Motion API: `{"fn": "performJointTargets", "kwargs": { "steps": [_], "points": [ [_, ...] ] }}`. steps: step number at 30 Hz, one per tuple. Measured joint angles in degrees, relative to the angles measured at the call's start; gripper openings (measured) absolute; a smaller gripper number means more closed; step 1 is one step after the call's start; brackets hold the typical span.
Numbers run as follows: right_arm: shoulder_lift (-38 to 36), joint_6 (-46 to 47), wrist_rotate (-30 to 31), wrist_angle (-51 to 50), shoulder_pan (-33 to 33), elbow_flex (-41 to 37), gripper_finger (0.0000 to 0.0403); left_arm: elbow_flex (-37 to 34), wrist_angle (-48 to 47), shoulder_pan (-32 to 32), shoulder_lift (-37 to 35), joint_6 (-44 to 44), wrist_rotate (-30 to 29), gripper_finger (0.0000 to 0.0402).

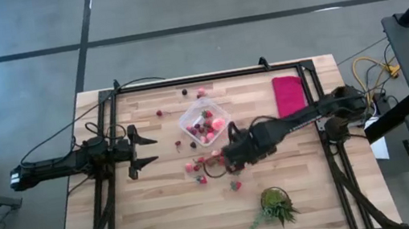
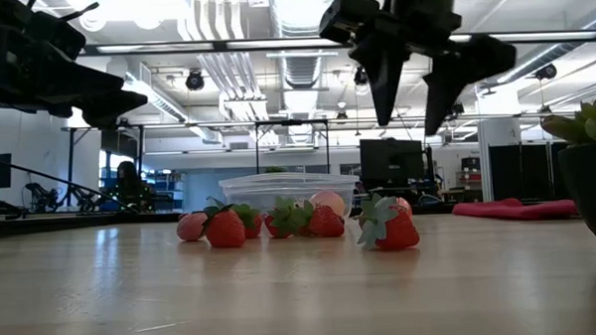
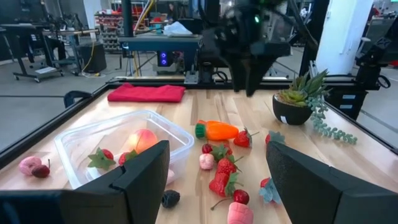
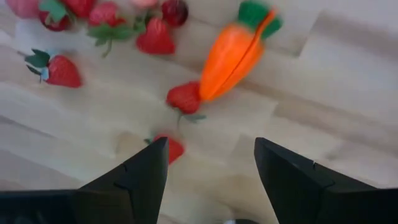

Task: Pick and placing Produce into tupperware
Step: Put the orange carrot into the transparent container

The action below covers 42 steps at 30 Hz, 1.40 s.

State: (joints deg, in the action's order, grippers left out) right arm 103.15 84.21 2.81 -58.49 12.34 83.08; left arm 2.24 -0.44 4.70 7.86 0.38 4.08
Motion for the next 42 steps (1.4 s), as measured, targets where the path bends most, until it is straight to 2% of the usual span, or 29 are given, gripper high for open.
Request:
{"fn": "performJointTargets", "kwargs": {
  "steps": [5, 11, 26, 28, 34, 42],
  "points": [
    [-0.4, 4.0, -0.2, 8.2, 1.7, -4.3, 0.0229, 0.0, 0.1, 0.0, 0.0, 0.0, 0.0, 0.0255],
    [-0.3, 4.7, 0.1, 10.9, 2.1, -5.6, 0.0228, 0.0, -0.1, 0.0, 0.0, 0.0, 0.0, 0.0255],
    [-0.3, -6.5, 3.5, 10.6, 1.6, -5.6, 0.0228, 0.0, -0.1, 0.0, 0.0, 0.0, 0.0, 0.0255],
    [-0.3, -6.7, 5.7, 10.5, 1.6, -5.6, 0.0228, 0.0, -0.1, 0.0, 0.0, 0.0, 0.0, 0.0255],
    [-0.5, -3.0, 12.4, 10.6, 1.6, -8.0, 0.0228, 0.0, -0.1, 0.0, 0.0, 0.0, 0.0, 0.0255],
    [1.4, 4.3, 10.6, 11.7, -1.2, -13.0, 0.0228, 0.0, -0.1, 0.0, 0.0, 0.0, 0.0, 0.0255]
  ]
}}
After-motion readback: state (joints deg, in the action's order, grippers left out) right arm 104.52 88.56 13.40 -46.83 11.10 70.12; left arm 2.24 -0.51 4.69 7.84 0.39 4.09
